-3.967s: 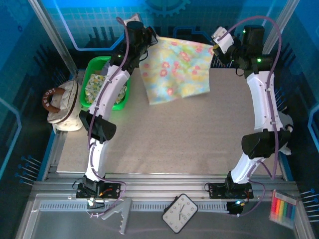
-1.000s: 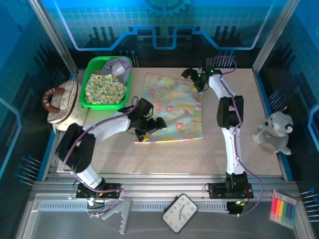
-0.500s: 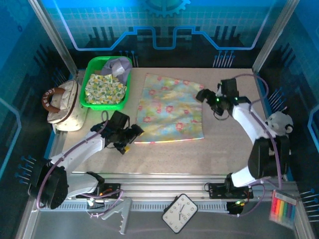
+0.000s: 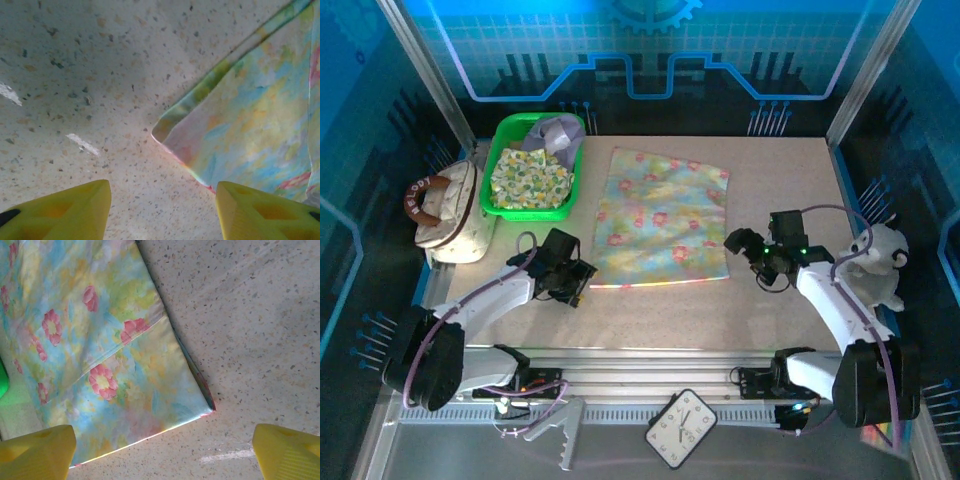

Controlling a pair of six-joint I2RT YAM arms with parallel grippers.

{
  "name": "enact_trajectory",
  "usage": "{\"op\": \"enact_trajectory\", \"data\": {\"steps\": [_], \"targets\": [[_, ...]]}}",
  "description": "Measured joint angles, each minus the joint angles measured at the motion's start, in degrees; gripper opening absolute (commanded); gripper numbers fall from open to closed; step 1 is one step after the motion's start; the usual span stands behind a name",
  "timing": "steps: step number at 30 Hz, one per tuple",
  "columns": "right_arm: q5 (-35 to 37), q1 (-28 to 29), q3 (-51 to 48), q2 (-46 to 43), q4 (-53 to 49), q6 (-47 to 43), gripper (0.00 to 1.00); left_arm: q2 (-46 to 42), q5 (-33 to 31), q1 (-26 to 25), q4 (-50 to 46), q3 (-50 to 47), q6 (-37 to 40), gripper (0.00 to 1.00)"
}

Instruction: Fold and stack the skirts

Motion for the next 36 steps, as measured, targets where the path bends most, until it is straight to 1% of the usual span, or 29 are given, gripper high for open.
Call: {"op": "enact_trajectory", "data": {"steps": [4, 8, 12, 19, 28, 31, 32, 33, 34, 36], "targets": [[0.04, 0.00, 0.00, -0.02, 0.48, 0.28, 0.94, 2.05, -1.07, -0.39, 1.88, -0.50, -2.19, 0.57], [-0.15, 0.00, 0.00, 0.74, 1.60, 0.35, 0.94, 5.42, -1.79, -1.81, 4.76, -0.44, -4.07, 0.55], [-0.17, 0.13, 0.00, 1.29, 3.02, 0.90, 0.94, 8.98, -2.64, -3.08, 5.22, 1.22, -4.24, 0.52], [-0.22, 1.01, 0.00, 1.66, 4.57, 1.29, 0.94, 12.41, -3.96, -3.28, 7.65, 3.04, -4.35, 0.45], [-0.83, 3.19, -0.22, 3.48, 4.44, 1.38, 0.93, 14.12, -3.89, -3.34, 4.98, 4.72, -4.00, 0.36], [-1.07, 4.11, -1.68, 3.43, 5.11, 2.86, 0.90, 14.03, -3.91, -3.39, 4.83, 4.68, -3.87, 0.28], [-1.01, 4.31, -2.38, 3.43, 5.22, 3.30, 0.89, 14.03, -3.91, -3.39, 4.59, 4.66, -3.69, 0.23], [-0.96, 4.52, -3.04, 3.43, 5.22, 3.82, 0.87, 14.03, -3.91, -3.41, 4.37, 4.63, -3.52, 0.19], [-0.96, 4.72, -3.67, 3.43, 5.25, 4.26, 0.83, 14.03, -3.91, -3.43, 4.13, 4.63, -3.26, 0.15], [-0.72, 4.96, -4.70, 3.43, 5.25, 5.20, 0.77, 14.12, -3.96, -3.43, 4.61, 4.55, -2.84, 0.10]]}}
